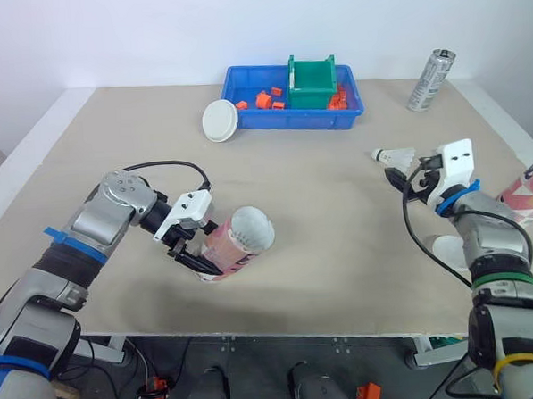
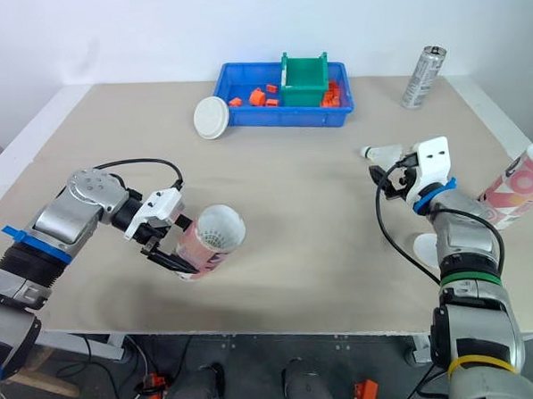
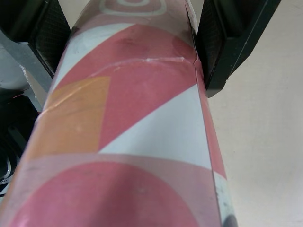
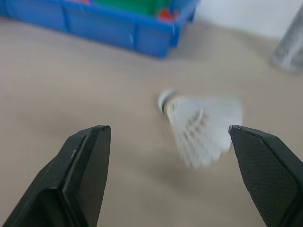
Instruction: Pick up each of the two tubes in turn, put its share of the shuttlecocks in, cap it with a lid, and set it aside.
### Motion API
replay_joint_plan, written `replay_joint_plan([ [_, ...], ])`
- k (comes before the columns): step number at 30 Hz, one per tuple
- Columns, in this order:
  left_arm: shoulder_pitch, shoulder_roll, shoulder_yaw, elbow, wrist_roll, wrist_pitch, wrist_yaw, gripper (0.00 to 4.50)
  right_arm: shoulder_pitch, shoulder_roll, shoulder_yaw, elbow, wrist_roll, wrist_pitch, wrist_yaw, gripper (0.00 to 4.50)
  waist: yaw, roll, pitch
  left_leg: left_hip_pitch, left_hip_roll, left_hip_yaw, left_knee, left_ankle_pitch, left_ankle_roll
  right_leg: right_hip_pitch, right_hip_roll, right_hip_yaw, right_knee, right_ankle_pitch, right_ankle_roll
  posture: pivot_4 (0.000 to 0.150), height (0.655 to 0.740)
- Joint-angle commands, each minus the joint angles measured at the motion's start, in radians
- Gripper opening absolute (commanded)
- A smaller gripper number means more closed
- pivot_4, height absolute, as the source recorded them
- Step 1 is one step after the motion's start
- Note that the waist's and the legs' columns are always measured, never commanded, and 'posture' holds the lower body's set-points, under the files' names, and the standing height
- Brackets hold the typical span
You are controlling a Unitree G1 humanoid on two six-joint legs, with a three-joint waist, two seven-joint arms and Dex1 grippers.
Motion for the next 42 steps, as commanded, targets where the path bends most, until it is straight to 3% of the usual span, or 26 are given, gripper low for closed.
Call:
replay_joint_plan([
  [1,0.005,-0.003,-0.012,0.0,0.018,0.0,0.002,3.27,-0.068,-0.003,-0.009,0.088,-0.015,-0.054,-0.015,4.29,0.0,0.0,0.0,0.0,0.0,0.0,0.0,0.0,0.0,0.0,0.0,0.0,0.0,0.0,0.0,0.15,0.7367],
  [11,0.001,-0.005,-0.008,-0.004,0.018,0.006,0.002,3.27,-0.181,0.038,0.034,0.289,-0.099,-0.113,-0.043,4.29,-0.001,0.0,0.0,0.0,0.0,0.0,0.0,0.0,0.0,0.0,0.0,0.0,0.0,0.0,0.001,0.15,0.7367],
  [14,0.002,-0.004,-0.007,-0.006,0.017,0.008,0.002,3.27,-0.199,0.045,0.04,0.323,-0.119,-0.117,-0.068,3.51,-0.001,0.0,0.0,0.0,0.0,0.0,0.0,0.0,0.0,0.0,0.0,0.0,0.0,0.0,0.001,0.15,0.7367],
  [21,0.006,-0.003,-0.003,-0.013,0.016,0.015,0.002,3.27,-0.225,0.043,0.033,0.372,-0.156,-0.108,-0.17,0.27,-0.002,0.0,0.0,0.0,0.0,0.0,0.0,0.0,0.0,0.0,0.0,0.0,0.0,0.0,0.001,0.15,0.7367],
  [22,0.007,-0.002,-0.003,-0.014,0.015,0.016,0.002,3.27,-0.229,0.043,0.032,0.377,-0.16,-0.108,-0.189,0.03,-0.002,0.0,0.0,0.0,0.0,0.0,0.0,0.0,0.0,0.0,0.0,0.0,0.0,0.0,0.001,0.15,0.7367],
  [34,0.024,0.008,0.012,-0.043,0.015,0.036,0.002,3.27,-0.21,0.039,0.026,0.356,-0.147,-0.132,-0.049,0.03,-0.003,0.0,0.0,0.0,0.0,0.0,0.0,0.0,0.0,0.0,0.0,0.0,0.0,0.0,0.001,0.15,0.7367],
  [42,0.034,0.007,0.013,-0.053,0.014,0.041,0.002,3.27,-0.103,0.003,0.03,0.157,-0.102,-0.19,0.177,0.03,-0.004,0.0,0.0,0.0,-0.001,0.0,-0.001,0.0,0.0,0.0,0.0,0.0,0.0,-0.001,0.001,0.15,0.7367],
])
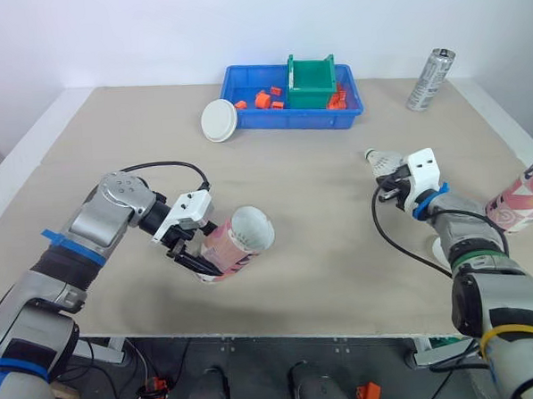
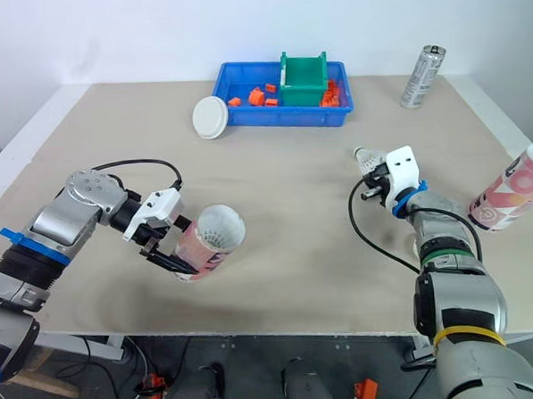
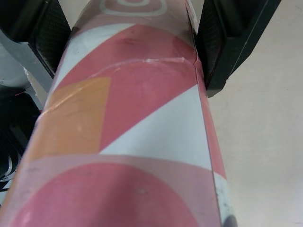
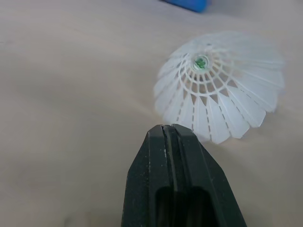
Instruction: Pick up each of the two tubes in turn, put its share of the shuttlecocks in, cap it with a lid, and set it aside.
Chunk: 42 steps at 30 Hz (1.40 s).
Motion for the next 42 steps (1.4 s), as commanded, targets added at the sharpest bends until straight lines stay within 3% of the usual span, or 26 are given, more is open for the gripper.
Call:
replay_joint_plan([
  [1,0.018,0.001,-0.006,-0.021,0.01,0.003,0.0,3.27,0.052,-0.028,-0.011,-0.17,0.048,-0.02,0.09,0.03,0.0,0.0,0.0,0.0,0.0,0.0,0.0,0.0,0.0,0.0,0.0,0.0,0.0,0.0,0.0,0.15,0.7367],
  [6,0.019,-0.004,-0.01,-0.02,0.01,0.0,0.0,3.27,0.19,-0.034,-0.007,-0.443,0.09,0.079,0.141,0.03,0.001,0.0,0.0,0.0,0.0,0.0,0.0,0.0,0.0,0.0,0.0,0.0,0.0,0.0,0.0,0.15,0.7367],
  [9,0.019,-0.006,-0.011,-0.017,0.01,-0.002,0.0,3.27,0.259,-0.026,0.013,-0.6,0.106,0.169,0.17,0.9,0.001,0.0,0.0,0.0,0.0,0.0,0.0,0.0,0.0,0.0,0.0,0.0,0.0,0.0,0.0,0.15,0.7367],
  [14,0.014,-0.011,-0.015,-0.011,0.012,-0.008,0.0,3.27,0.236,0.04,0.041,-0.622,0.069,0.222,0.049,3.22,0.0,0.0,0.0,0.001,0.0,0.0,0.001,0.0,0.0,0.0,0.0,0.0,0.0,0.001,-0.001,0.15,0.7367],
  [28,0.019,0.002,-0.01,-0.026,0.007,-0.002,0.0,3.27,-0.073,0.137,0.138,-0.097,-0.089,0.074,-0.212,3.22,0.002,0.0,0.0,0.0,0.0,0.0,-0.001,0.0,0.0,0.0,0.0,-0.001,0.0,0.0,-0.002,0.15,0.7367],
  [42,0.04,0.0,0.015,-0.053,0.013,0.022,0.0,3.27,-0.167,0.108,0.071,0.045,-0.068,0.109,-0.348,3.22,-0.001,0.0,0.0,0.0,0.0,0.0,-0.001,0.0,0.0,0.0,0.0,-0.001,0.0,0.0,-0.002,0.15,0.7367],
])
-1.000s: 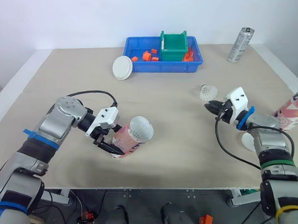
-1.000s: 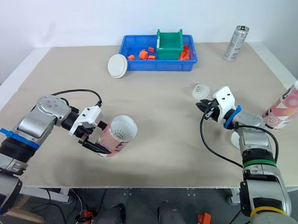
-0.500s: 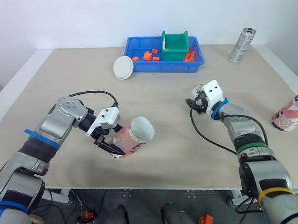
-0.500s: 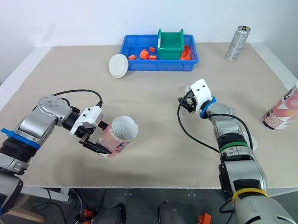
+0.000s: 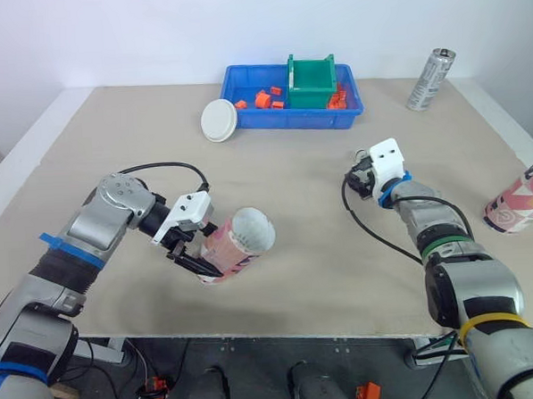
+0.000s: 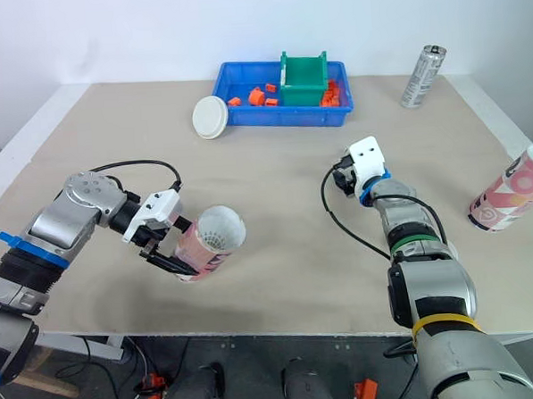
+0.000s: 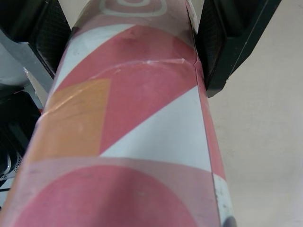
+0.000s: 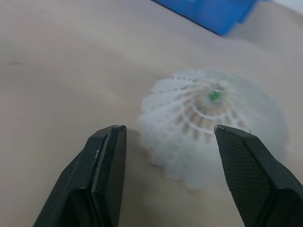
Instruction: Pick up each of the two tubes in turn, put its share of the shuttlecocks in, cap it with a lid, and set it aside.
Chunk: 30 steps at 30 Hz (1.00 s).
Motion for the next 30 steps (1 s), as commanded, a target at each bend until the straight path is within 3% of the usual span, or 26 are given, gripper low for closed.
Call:
replay_joint_plan([
  [1,0.016,-0.002,-0.008,-0.021,0.009,0.011,-0.006,3.27,-0.043,-0.016,-0.041,0.006,0.023,0.015,-0.044,3.22,-0.001,0.0,0.0,0.0,0.0,0.0,0.0,0.0,0.0,0.0,0.0,0.0,0.0,0.0,0.0,0.15,0.7367],
  [9,0.022,-0.004,-0.003,-0.026,0.011,0.015,-0.006,3.27,-0.049,0.014,-0.104,0.017,0.067,0.038,-0.06,3.22,-0.004,0.0,0.0,0.0,0.0,0.0,0.0,0.0,0.0,0.0,0.0,0.0,0.0,0.0,0.0,0.15,0.7367],
  [12,0.024,-0.006,-0.001,-0.028,0.012,0.017,-0.006,3.27,-0.055,0.017,-0.114,0.02,0.068,0.028,-0.085,2.46,-0.004,0.0,0.0,0.0,0.0,0.0,0.0,0.0,0.0,0.0,0.0,0.0,0.0,0.0,0.0,0.15,0.7367],
  [15,0.026,-0.008,0.003,-0.031,0.014,0.019,-0.006,3.27,-0.058,0.016,-0.121,0.023,0.067,0.026,-0.093,1.02,-0.004,0.0,0.0,0.0,0.0,0.0,0.0,0.0,0.0,0.0,0.0,0.0,0.0,0.0,0.0,0.15,0.7367],
  [18,0.028,-0.008,0.008,-0.032,0.016,0.022,-0.006,3.27,-0.054,0.011,-0.123,0.025,0.066,0.026,-0.095,0.1,-0.004,0.0,0.0,0.0,0.0,0.0,0.0,0.0,0.0,0.0,0.0,0.0,0.0,0.0,0.0,0.15,0.7367],
  [26,0.038,-0.003,0.016,-0.047,0.018,0.034,-0.006,3.27,-0.035,-0.023,-0.105,-0.018,0.051,-0.062,-0.059,0.1,-0.004,0.0,0.0,0.0,0.0,0.0,0.0,0.0,0.0,0.0,0.0,0.0,0.0,0.0,0.0,0.15,0.7367],
  [28,0.042,0.001,0.018,-0.052,0.017,0.037,-0.006,3.27,0.006,-0.039,-0.09,-0.142,0.082,-0.159,0.106,0.1,-0.004,0.0,0.0,0.0,0.0,0.0,0.0,0.0,0.0,0.0,0.0,0.0,0.0,0.0,0.0,0.15,0.7367],
  [30,0.047,0.005,0.022,-0.059,0.016,0.041,-0.006,3.27,0.101,-0.054,-0.082,-0.392,0.182,-0.149,0.341,0.1,-0.004,0.0,0.0,0.0,0.0,0.0,-0.001,0.0,0.0,0.0,0.0,0.0,-0.001,-0.001,0.001,0.15,0.7367],
])
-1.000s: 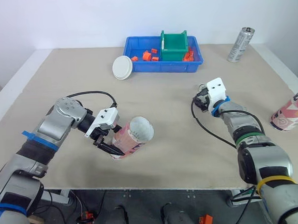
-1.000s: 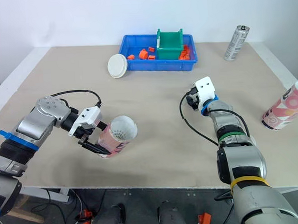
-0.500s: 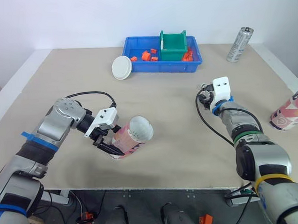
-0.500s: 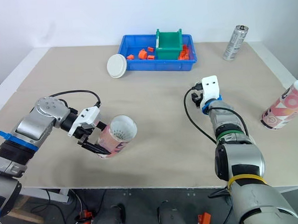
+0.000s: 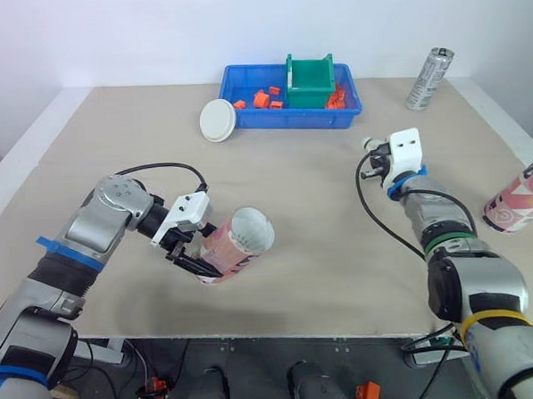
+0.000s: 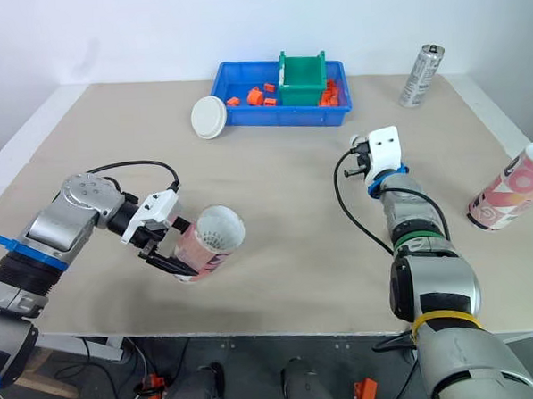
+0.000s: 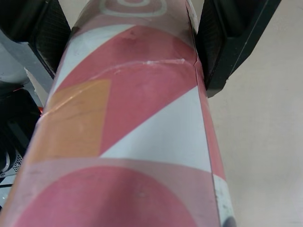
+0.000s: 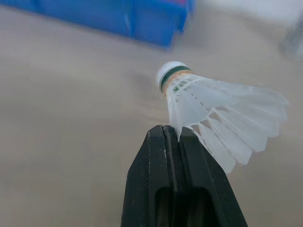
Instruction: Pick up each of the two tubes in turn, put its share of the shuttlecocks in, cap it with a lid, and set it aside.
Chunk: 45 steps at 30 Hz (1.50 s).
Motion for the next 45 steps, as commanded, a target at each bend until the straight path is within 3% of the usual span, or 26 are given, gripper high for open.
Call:
replay_joint_plan([
  [1,0.022,0.008,-0.01,-0.027,0.004,0.011,-0.009,3.27,0.125,-0.039,0.015,-0.429,0.162,0.004,0.35,0.1,0.0,0.0,0.0,0.0,0.0,0.0,0.0,-0.001,0.001,0.0,0.0,0.0,0.0,0.0,0.001,0.15,0.7367],
  [7,0.025,0.015,-0.008,-0.028,0.003,0.011,-0.009,3.27,0.45,-0.271,0.078,-1.27,0.476,0.519,0.652,0.1,0.011,0.001,0.001,-0.001,0.0,-0.003,0.0,-0.002,0.002,0.0,0.0,-0.002,0.001,-0.001,-0.003,0.15,0.7367],
  [10,0.018,0.01,-0.009,-0.019,0.004,0.009,-0.009,3.27,0.458,-0.375,0.079,-1.498,0.575,0.657,0.692,0.1,0.007,0.004,0.002,0.0,0.0,-0.002,0.001,-0.002,0.002,0.0,0.0,-0.002,0.001,-0.003,-0.001,0.15,0.7367],
  [17,0.013,0.006,-0.008,-0.013,0.006,0.008,-0.009,3.27,0.401,-0.453,0.125,-1.699,0.649,0.756,0.733,0.1,0.009,0.002,0.002,0.001,0.003,0.0,0.003,0.0,0.003,0.0,0.0,-0.002,0.001,-0.002,-0.006,0.15,0.7367],
  [24,0.004,-0.001,-0.012,0.0,0.009,0.0,-0.009,3.27,0.326,-0.361,0.365,-1.633,0.354,0.641,0.649,0.1,0.009,0.002,0.002,0.0,0.003,0.001,0.003,0.0,0.003,-0.002,0.0,-0.002,0.001,0.0,-0.003,0.15,0.7367],
  [28,-0.008,-0.009,-0.018,0.008,0.009,-0.004,-0.009,3.27,0.264,-0.3,0.403,-1.603,0.331,0.616,0.677,0.1,0.011,0.001,0.002,-0.002,0.003,0.002,0.003,0.0,0.003,-0.002,0.0,-0.002,0.001,0.0,-0.002,0.15,0.7367],
  [29,-0.01,-0.009,-0.018,0.011,0.009,-0.005,-0.009,3.27,0.257,-0.302,0.394,-1.614,0.362,0.635,0.702,0.66,0.013,0.001,0.002,-0.002,0.003,0.001,0.003,0.0,0.003,-0.002,0.0,-0.002,0.001,0.0,-0.002,0.15,0.7367],
  [31,-0.01,-0.009,-0.02,0.013,0.009,-0.008,-0.009,3.27,0.236,-0.296,0.366,-1.618,0.407,0.67,0.717,1.3,0.015,0.001,0.002,-0.002,0.003,0.001,0.002,0.0,0.003,-0.002,0.0,-0.002,0.001,0.0,-0.001,0.15,0.7367],
  [37,-0.006,-0.009,-0.022,0.009,0.006,-0.011,-0.009,3.27,0.208,-0.299,0.252,-1.664,0.628,0.834,0.731,4.16,0.014,0.001,0.002,-0.002,0.003,0.0,0.002,0.0,0.003,-0.002,0.0,-0.003,0.001,0.0,-0.001,0.15,0.7367],
  [38,-0.005,-0.008,-0.021,0.008,0.006,-0.012,-0.009,3.27,0.207,-0.311,0.239,-1.667,0.66,0.874,0.732,4.46,0.014,0.001,0.002,-0.002,0.003,0.0,0.002,0.0,0.003,-0.002,0.0,-0.003,0.001,0.0,-0.002,0.15,0.7367],
  [43,0.0,-0.007,-0.02,0.002,0.003,-0.009,-0.009,3.27,0.253,-0.304,0.171,-1.602,0.692,0.935,0.652,4.46,0.015,0.001,0.002,-0.002,0.003,0.0,0.002,0.0,0.003,-0.002,0.0,-0.003,0.001,0.0,-0.002,0.15,0.7367],
  [44,0.001,-0.006,-0.02,0.002,0.003,-0.01,-0.009,3.27,0.269,-0.289,0.169,-1.588,0.685,0.936,0.628,4.04,0.015,0.0,0.002,-0.002,0.003,0.0,0.002,0.0,0.003,-0.002,0.0,-0.003,0.001,0.0,-0.002,0.15,0.7367],
  [45,0.002,-0.005,-0.021,0.002,0.003,-0.011,-0.009,3.27,0.28,-0.272,0.167,-1.585,0.692,0.946,0.605,3.92,0.015,0.0,0.002,-0.002,0.003,0.0,0.002,0.0,0.003,-0.002,0.0,-0.003,0.001,0.0,-0.002,0.15,0.7367],
])
